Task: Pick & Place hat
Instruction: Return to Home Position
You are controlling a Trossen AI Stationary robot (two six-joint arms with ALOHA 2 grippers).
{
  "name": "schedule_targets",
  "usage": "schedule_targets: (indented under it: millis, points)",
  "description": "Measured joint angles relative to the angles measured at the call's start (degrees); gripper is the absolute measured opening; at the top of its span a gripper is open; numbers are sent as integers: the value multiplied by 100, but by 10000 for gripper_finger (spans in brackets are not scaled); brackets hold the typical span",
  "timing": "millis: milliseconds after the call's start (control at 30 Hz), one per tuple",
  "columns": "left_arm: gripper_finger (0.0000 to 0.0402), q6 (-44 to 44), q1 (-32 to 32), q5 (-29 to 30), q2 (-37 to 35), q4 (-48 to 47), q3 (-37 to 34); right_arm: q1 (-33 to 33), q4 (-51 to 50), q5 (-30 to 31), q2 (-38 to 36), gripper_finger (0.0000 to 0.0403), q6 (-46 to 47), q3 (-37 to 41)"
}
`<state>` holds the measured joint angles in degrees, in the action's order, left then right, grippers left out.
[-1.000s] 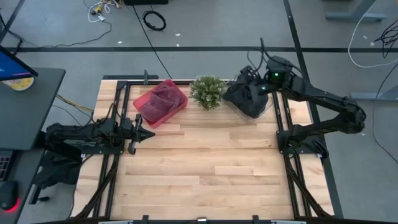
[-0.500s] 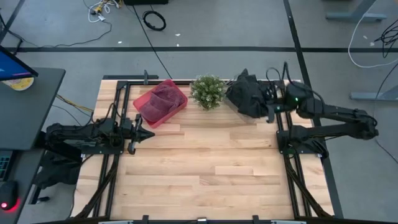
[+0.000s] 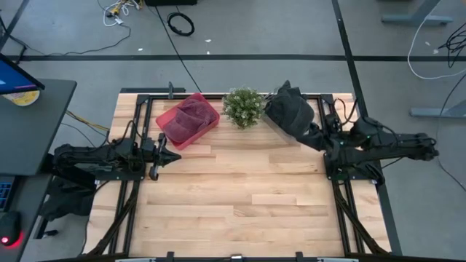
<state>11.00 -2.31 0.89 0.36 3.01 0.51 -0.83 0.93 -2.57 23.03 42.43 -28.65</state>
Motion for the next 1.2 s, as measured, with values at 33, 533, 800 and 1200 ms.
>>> schedule_targets:
  millis: [33, 533, 800, 1200]
  points:
    - [3, 0, 0, 1, 0, 1, 0, -32, 20, 87, -79, 2, -57, 113]
    - [3, 0, 0, 11, 0, 7, 0, -106, 1516, 289, -968, 2, -482, 1726]
    - [3, 0, 0, 11, 0, 7, 0, -106, 1506, 62, -1518, 2, -712, 2049]
    - [3, 0, -1, 10, 0, 9, 0, -107, 1655, -17, -2304, 2, -691, 2622]
